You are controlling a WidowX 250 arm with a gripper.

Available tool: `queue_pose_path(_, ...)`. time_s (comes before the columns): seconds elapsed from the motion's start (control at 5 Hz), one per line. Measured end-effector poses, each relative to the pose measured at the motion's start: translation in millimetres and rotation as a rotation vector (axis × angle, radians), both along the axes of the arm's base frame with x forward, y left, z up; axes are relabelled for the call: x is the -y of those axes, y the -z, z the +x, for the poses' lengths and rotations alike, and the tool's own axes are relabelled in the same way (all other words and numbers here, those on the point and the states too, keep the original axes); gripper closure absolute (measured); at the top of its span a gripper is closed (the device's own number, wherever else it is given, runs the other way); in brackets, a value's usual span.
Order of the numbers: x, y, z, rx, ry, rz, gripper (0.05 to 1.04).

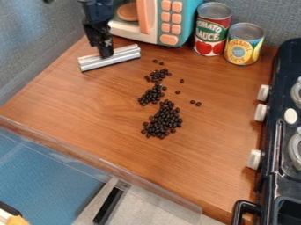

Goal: Sweep into pile

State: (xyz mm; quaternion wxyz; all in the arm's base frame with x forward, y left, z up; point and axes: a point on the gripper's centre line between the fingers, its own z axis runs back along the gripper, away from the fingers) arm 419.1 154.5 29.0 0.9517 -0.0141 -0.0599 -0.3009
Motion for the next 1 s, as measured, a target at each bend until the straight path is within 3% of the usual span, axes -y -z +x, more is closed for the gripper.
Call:
queue_pose_path(0.4,2,7.2,6,0.009,-0.023,0.018,0.692)
queue_pose_path(0.8,10,10.0,7,0.013,-0.017,0.002,0.716)
queue_pose_path(1.0,30,11.2,10,0.007,0.027,-0.005,0.716)
